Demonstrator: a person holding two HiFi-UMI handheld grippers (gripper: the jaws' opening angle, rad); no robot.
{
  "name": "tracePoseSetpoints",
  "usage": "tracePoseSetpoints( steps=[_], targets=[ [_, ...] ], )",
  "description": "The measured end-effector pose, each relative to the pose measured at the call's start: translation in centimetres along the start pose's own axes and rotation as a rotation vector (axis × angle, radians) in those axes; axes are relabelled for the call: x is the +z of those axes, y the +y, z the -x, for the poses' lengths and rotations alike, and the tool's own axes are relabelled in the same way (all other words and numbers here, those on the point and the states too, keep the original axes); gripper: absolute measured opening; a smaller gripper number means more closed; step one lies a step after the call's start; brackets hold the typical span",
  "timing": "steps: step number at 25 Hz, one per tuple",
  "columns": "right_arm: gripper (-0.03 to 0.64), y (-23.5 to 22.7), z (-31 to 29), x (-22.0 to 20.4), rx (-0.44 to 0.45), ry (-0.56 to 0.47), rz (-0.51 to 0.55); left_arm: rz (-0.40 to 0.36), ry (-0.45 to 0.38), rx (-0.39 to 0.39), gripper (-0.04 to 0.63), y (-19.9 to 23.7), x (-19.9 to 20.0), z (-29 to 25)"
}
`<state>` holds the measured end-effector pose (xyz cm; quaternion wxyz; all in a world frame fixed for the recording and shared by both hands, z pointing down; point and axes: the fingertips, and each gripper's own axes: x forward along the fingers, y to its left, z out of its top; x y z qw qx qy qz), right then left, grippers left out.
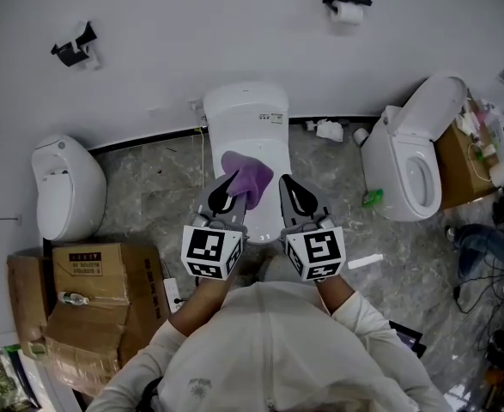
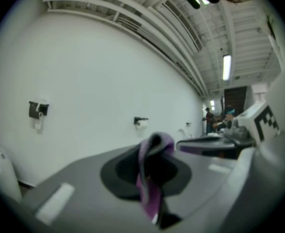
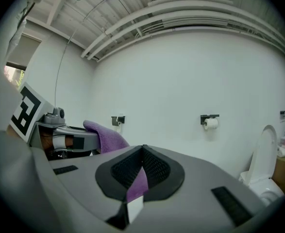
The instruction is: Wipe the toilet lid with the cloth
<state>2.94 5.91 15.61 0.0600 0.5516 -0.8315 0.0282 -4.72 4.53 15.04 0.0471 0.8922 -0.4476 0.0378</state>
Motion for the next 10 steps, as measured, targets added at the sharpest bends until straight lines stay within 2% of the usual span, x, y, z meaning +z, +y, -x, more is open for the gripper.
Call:
tracePoseSetpoints(
  steps=[10],
  targets=[
    [0.015,2.0,0.7,-0.3,0.013,-0.009,0.013,0.001,-0.007,0.001,0.017,0.3,-0.7,1.9]
  ],
)
